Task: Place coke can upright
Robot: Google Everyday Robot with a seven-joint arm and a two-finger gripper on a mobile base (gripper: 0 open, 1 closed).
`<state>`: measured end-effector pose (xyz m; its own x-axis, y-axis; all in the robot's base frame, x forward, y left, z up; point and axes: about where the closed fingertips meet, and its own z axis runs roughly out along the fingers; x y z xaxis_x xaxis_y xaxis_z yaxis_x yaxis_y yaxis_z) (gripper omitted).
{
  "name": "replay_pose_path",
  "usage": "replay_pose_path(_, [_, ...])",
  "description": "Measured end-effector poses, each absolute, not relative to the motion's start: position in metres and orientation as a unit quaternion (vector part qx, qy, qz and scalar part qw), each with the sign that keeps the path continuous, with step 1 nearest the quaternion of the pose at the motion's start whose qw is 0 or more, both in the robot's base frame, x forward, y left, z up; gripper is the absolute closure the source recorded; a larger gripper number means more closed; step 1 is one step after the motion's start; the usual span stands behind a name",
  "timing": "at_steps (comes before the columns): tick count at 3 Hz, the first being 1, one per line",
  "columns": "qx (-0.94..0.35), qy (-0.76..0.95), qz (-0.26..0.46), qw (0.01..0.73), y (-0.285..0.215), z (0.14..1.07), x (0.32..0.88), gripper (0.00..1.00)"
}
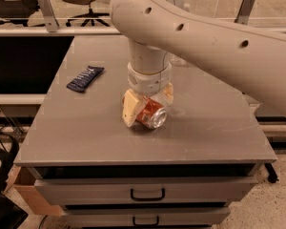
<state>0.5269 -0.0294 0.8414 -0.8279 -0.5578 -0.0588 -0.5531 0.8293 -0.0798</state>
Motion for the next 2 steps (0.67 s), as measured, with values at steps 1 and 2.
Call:
replay_pose_path(1, [-0.291,0.955,-0.029,0.043,-0.0283,0.8417,0.5281,0.48])
replay_pose_path(2, [-0.291,0.955,-0.028,0.046,-0.0273,0.8416,0.5289,0.70])
